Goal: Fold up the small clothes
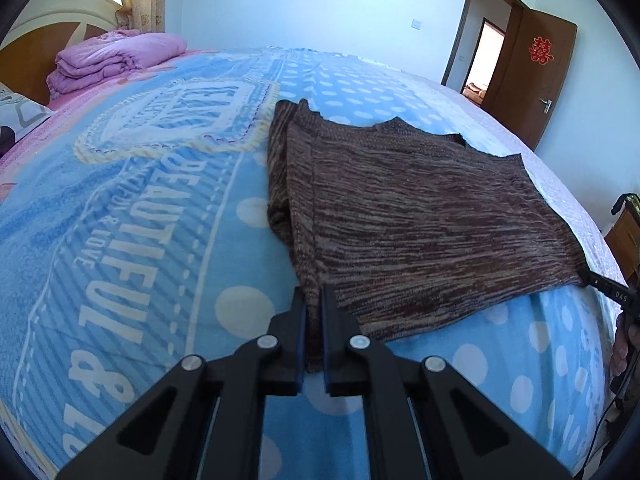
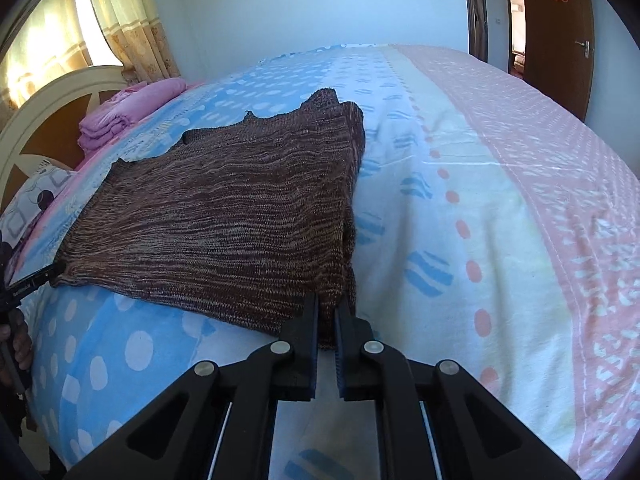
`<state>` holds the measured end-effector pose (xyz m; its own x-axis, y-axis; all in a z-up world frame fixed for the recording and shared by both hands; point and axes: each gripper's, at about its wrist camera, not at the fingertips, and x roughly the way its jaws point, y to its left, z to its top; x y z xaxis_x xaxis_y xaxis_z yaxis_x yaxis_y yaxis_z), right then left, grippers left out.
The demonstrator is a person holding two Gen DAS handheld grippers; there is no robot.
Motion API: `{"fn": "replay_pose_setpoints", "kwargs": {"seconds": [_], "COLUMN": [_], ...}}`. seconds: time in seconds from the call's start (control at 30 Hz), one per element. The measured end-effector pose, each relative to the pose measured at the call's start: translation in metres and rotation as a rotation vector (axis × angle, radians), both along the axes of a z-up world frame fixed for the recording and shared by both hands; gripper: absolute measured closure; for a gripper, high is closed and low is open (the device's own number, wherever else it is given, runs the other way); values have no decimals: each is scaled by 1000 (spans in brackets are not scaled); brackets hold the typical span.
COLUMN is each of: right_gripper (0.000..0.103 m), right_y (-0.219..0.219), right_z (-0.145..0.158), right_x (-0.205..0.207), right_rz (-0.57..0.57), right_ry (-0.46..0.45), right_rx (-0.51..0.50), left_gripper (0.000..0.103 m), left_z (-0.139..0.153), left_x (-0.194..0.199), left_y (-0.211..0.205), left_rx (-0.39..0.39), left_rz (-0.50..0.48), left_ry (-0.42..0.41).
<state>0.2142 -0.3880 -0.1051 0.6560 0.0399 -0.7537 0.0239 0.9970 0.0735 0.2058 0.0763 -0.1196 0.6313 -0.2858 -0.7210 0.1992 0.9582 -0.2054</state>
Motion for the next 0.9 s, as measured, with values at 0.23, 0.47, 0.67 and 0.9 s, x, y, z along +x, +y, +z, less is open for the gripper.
{"fn": "replay_pose_setpoints", "kwargs": {"seconds": [0.23,0.47,0.67,0.9], "right_gripper": [97,70,61,61], "right_y": [6,25,69,108], "right_z": [2,28,52,8], "right_x": [0,-2,27,68], "right_rz": [0,-73,20,77], "right_ry": [27,-19,-99,20], "right_rx": [-46,-171,-148,-139], "left_gripper": [96,88,84,81], "left_z": [-1,-3,-4,-4], "left_x": [-2,-5,-6,-7], "left_y": [-2,-2,-5,-2], "left_rx": [13,32,63,53], "left_rz": [-1,29,39,43], "left_ry": [-14,-26,-41,-46]}}
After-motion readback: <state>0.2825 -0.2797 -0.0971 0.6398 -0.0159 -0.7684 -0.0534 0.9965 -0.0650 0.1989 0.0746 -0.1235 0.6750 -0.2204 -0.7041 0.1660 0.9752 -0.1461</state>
